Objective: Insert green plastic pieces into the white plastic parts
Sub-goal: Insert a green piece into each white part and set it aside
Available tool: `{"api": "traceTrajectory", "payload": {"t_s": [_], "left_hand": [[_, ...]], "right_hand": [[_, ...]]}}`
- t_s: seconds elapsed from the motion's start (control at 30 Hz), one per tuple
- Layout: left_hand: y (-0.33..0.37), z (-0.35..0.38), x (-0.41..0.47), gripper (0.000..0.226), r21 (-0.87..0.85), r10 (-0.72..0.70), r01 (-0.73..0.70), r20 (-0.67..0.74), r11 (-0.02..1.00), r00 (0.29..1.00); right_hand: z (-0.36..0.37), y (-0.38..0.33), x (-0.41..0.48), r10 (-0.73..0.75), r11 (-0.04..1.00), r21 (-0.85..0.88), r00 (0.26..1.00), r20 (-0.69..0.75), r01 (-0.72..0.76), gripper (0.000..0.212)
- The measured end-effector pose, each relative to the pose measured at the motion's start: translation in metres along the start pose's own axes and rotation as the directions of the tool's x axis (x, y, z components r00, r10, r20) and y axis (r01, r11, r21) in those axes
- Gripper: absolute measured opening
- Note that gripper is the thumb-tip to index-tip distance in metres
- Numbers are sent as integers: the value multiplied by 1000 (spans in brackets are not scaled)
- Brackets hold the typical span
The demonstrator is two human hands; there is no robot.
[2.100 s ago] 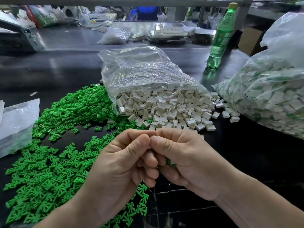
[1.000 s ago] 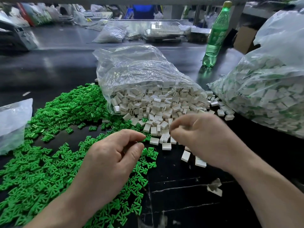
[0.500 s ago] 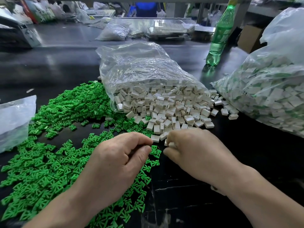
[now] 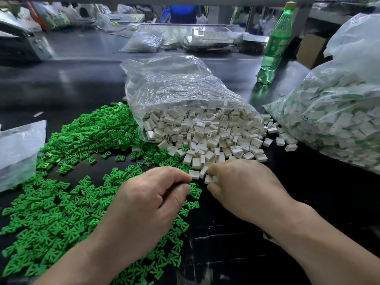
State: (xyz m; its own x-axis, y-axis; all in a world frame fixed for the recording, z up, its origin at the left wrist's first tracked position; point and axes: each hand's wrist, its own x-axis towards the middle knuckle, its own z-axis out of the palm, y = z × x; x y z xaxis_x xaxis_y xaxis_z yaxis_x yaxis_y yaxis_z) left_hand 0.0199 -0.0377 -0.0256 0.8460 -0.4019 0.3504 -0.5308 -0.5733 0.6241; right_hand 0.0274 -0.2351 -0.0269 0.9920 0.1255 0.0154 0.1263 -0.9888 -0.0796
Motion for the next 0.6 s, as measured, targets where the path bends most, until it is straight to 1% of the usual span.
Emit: {"api": "traceTrajectory", "payload": {"t_s": [0.07, 0.13, 0.2, 0.3, 0.37, 0.4, 0.43, 0.47, 0.5, 0.53, 0.57, 0.6], "left_hand": [[-2, -1, 1, 15, 26, -16, 17, -37, 1000, 999], [-6, -2, 2, 18, 47, -39, 42, -62, 998, 997], [-7, -2, 2, 19, 51, -51, 55, -71, 997, 996], [-5, 0, 1, 19, 53, -33, 36, -50, 998, 998], [-2, 1, 0, 23, 48, -14, 15, -17, 999, 1000], [-1, 1, 0, 27, 38, -8, 8, -5, 999, 1000], [0, 1, 0, 32, 19, -6, 6, -3, 1000, 1000], [0, 2, -1, 36, -2, -7, 7, -13, 1000, 1000], [1, 2, -1, 37, -13, -5, 5, -27, 1000, 1000], [2, 2, -1, 37, -16, 2, -3, -43, 1000, 999], [3, 2, -1, 34, -13, 15, -16, -61, 1000, 998], [3, 2, 0, 30, -9, 32, -33, -78, 999, 996]], "right_hand": [[-2, -1, -2, -1, 998, 56, 999, 53, -2, 20], [-4, 0, -4, -4, 995, 96, 997, 81, -4, 21], [-6, 1, -3, -15, 996, 85, 996, 87, 8, 24], [-5, -2, -2, -20, 998, 58, 996, 81, 15, 27], [-6, 0, -3, -14, 990, 137, 999, 34, 10, 25], [-7, 1, -4, 3, 970, 244, 1000, 13, -6, 23], [-8, 3, -6, 25, 911, 412, 1000, 18, -30, 20], [-11, 3, -7, 36, 771, 634, 998, 57, -64, 17], [-14, 1, -8, 18, 543, 832, 991, 129, -118, 14], [-17, -2, -10, -27, 317, 931, 979, 201, -183, 13], [-18, -5, -11, -80, 169, 959, 966, 244, -228, 15], [-18, -8, -12, -127, 94, 963, 957, 262, -251, 16]]}}
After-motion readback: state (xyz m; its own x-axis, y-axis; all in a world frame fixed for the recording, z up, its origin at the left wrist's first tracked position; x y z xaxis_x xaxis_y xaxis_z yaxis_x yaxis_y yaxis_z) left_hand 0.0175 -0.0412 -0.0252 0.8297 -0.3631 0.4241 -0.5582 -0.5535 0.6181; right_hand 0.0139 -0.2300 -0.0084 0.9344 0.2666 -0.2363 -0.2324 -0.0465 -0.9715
